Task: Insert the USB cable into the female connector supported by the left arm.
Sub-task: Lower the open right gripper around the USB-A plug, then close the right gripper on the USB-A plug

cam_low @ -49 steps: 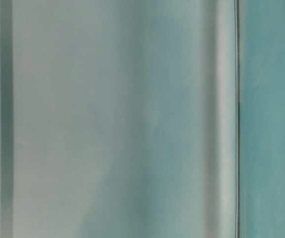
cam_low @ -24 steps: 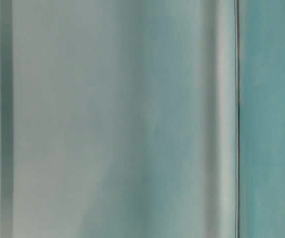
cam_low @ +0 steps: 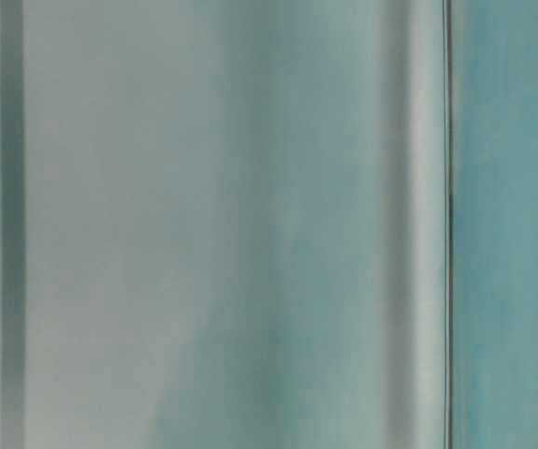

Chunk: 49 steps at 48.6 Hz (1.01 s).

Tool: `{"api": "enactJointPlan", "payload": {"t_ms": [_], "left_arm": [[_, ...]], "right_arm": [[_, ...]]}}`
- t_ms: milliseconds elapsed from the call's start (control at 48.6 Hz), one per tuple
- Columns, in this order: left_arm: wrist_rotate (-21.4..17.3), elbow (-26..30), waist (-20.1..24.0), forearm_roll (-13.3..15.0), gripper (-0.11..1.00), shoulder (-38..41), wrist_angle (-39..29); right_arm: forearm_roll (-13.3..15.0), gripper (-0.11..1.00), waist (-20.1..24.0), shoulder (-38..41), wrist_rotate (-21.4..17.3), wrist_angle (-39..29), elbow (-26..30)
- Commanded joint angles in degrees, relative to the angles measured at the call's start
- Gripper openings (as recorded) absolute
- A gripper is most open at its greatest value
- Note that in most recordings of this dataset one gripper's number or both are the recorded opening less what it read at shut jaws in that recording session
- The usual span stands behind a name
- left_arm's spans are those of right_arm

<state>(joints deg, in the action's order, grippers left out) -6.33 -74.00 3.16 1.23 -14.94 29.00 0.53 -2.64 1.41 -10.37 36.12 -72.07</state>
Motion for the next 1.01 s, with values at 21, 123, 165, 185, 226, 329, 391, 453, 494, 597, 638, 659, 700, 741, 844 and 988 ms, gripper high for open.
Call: {"api": "enactJointPlan", "payload": {"t_ms": [21,123,165,185,226,329,391,453,494,597,638,659,700,741,844,988], "left_arm": [[-0.70,0.97,0.18,-0.09,0.84,-0.18,0.53],[-0.70,0.88,0.18,0.00,0.84,-0.18,0.53],[-0.70,0.88,0.18,-0.09,0.84,-0.18,0.53],[-0.70,0.79,0.26,-0.09,0.84,-0.18,0.53],[-0.79,0.79,0.18,0.00,0.84,-0.18,0.53],[-0.70,0.62,0.18,-0.09,0.84,-0.18,0.35],[-0.79,0.62,0.18,-0.09,0.84,-0.18,0.26],[-0.79,0.62,0.26,-0.09,0.84,-0.18,0.18],[-0.79,0.62,0.18,0.00,0.84,-0.18,0.18],[-0.79,0.53,0.18,-0.09,0.84,-0.18,0.18],[-0.79,0.53,0.18,-0.09,0.84,-0.18,0.18],[-0.79,0.53,0.26,0.00,0.84,-0.18,0.18],[-0.88,0.53,0.26,-0.09,0.84,-0.18,0.09],[-0.88,0.53,0.26,-0.09,0.84,-0.18,0.09],[-0.88,0.53,0.44,-0.09,0.84,-0.18,0.09],[-0.88,0.53,0.88,-0.09,0.84,-0.18,0.18]], "right_arm": [[0.09,0.46,0.53,0.62,-0.09,0.35,1.14],[0.09,0.45,0.62,0.88,0.00,0.35,0.97],[0.09,0.45,0.62,0.88,0.00,0.35,0.97],[0.09,0.45,0.62,0.88,0.00,0.26,0.97],[0.09,0.43,0.62,0.88,0.00,0.18,0.88],[0.09,0.37,0.70,0.88,-0.09,0.09,0.88],[0.09,0.34,0.70,0.79,-0.18,0.09,0.88],[0.09,0.33,0.70,0.70,-0.18,0.09,0.88],[0.09,0.33,0.70,0.70,-0.18,-0.09,0.70],[0.09,0.33,0.70,0.35,-0.18,-1.58,0.62],[0.09,0.33,0.70,0.09,-0.18,-2.46,0.62],[0.09,0.33,0.70,0.00,-0.18,-2.90,0.62],[0.09,0.33,0.70,-0.35,-0.18,-4.31,0.70],[0.09,0.33,0.70,-0.62,-0.18,-5.62,0.79],[0.09,0.33,0.70,-1.23,-0.09,-8.44,0.88],[0.09,0.37,0.70,-1.93,-0.09,-9.14,0.97]]}}
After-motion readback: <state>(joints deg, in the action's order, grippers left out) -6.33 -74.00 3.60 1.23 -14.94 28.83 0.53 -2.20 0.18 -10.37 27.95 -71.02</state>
